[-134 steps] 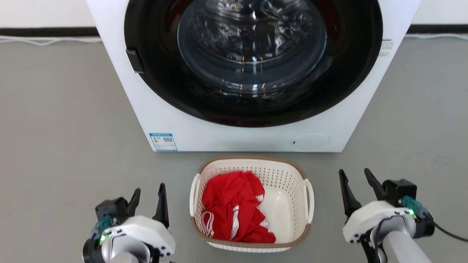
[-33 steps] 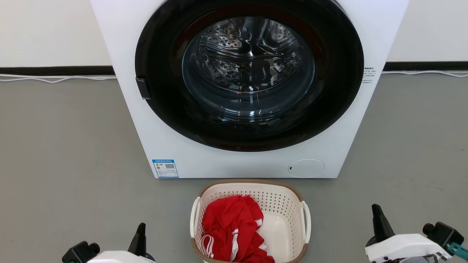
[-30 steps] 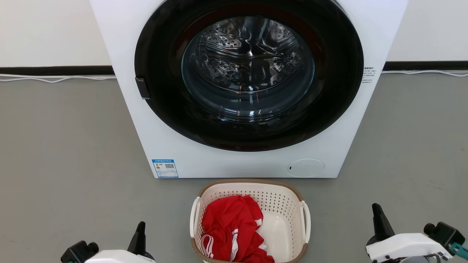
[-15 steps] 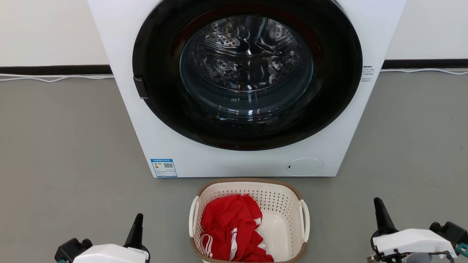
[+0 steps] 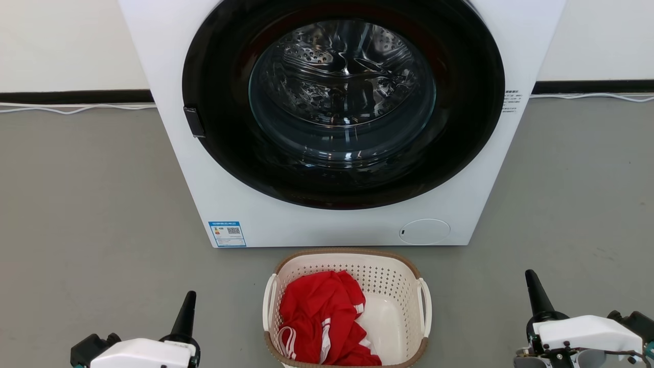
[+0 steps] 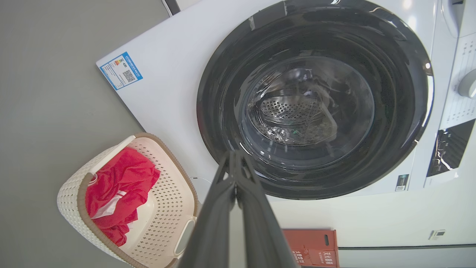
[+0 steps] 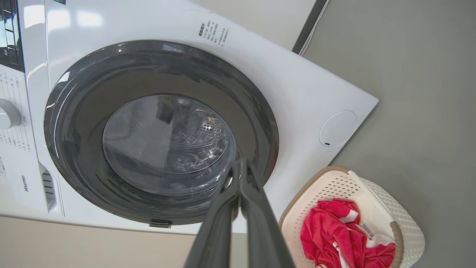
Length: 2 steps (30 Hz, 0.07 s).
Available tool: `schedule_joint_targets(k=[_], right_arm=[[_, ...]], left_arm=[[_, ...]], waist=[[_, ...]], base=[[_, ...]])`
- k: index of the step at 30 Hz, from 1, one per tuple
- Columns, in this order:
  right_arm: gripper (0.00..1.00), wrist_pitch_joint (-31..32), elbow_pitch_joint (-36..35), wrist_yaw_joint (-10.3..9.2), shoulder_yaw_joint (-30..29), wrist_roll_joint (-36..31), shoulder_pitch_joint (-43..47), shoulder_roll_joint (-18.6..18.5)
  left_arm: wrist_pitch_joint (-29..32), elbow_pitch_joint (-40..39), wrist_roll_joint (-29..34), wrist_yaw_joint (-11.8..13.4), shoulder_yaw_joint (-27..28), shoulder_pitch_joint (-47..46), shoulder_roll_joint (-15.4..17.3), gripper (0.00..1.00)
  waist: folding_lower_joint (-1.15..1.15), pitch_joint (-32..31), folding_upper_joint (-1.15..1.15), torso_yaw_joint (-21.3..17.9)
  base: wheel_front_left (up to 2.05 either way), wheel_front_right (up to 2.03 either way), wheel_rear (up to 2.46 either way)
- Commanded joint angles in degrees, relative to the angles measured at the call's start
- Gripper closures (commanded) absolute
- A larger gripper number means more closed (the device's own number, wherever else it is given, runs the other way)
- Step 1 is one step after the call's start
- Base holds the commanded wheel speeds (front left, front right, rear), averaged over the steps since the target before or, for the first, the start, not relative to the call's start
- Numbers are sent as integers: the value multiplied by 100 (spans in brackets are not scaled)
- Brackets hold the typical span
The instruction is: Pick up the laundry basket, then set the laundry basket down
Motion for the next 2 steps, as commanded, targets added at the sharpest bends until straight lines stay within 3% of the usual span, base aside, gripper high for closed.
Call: schedule_joint_targets(k=[1, 2], right_arm=[[100, 74, -233, 30, 78, 211, -155, -52], [100, 91, -251, 30, 76, 281, -155, -53]], left_arm=[[77, -205, -174, -93, 168, -323, 65, 100], [94, -217, -230, -102, 178, -327, 66, 100]], waist=[[0, 3, 0, -3], [0, 4, 0, -5]], base=[[0, 0, 0], [0, 0, 0]])
